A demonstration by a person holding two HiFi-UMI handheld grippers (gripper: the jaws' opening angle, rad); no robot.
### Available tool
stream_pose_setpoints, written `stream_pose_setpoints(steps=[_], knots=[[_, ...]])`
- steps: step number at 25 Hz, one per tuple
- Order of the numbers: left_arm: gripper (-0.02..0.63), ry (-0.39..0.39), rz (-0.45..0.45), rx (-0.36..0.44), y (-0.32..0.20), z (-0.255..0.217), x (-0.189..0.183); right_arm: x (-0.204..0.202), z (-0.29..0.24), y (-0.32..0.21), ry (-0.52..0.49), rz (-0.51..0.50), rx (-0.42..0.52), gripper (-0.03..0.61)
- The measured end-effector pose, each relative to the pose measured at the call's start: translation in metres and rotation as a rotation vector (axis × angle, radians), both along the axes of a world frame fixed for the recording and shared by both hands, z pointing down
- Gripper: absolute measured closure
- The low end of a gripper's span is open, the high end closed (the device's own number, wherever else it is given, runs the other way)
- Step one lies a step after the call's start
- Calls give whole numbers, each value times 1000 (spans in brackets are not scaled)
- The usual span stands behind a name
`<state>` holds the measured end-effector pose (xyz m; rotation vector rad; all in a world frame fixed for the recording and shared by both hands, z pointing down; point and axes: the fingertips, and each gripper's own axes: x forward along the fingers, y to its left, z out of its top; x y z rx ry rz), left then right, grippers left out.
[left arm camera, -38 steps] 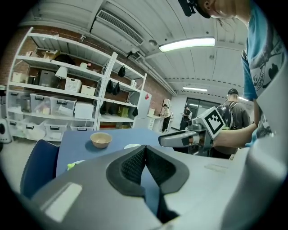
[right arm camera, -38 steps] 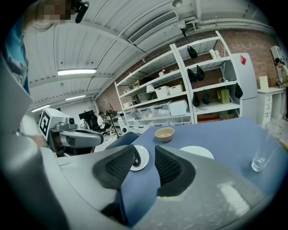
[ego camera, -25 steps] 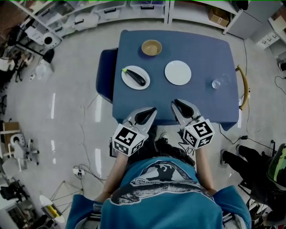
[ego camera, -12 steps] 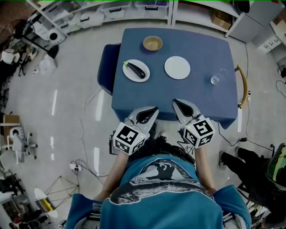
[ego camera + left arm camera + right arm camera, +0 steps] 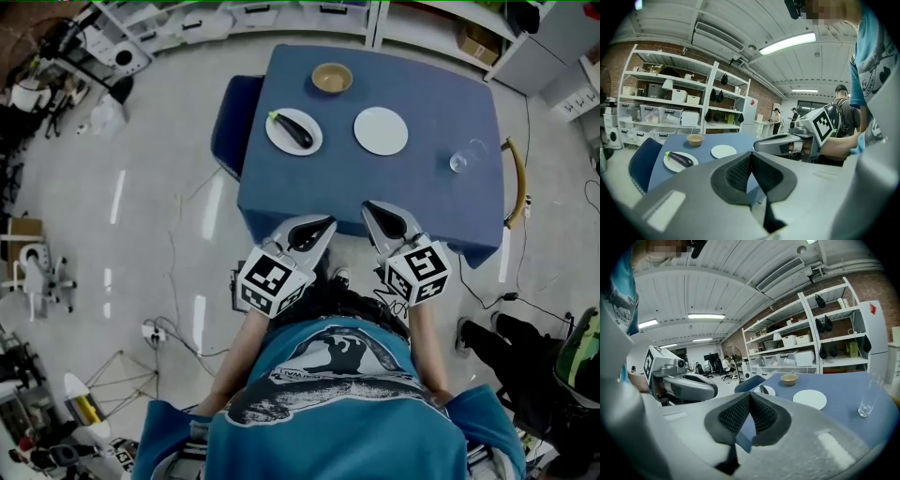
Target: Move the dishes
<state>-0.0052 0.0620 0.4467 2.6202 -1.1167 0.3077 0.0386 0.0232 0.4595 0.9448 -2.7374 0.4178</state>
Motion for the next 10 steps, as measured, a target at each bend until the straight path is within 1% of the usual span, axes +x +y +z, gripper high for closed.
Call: stream_pose_setpoints(steps=[5, 10], knots=[[600, -6, -5, -5, 8, 4, 5, 2, 3, 8, 10, -16, 1, 577], [600, -19, 16, 2, 11, 4, 19, 12, 4, 11, 17, -13, 1, 577]])
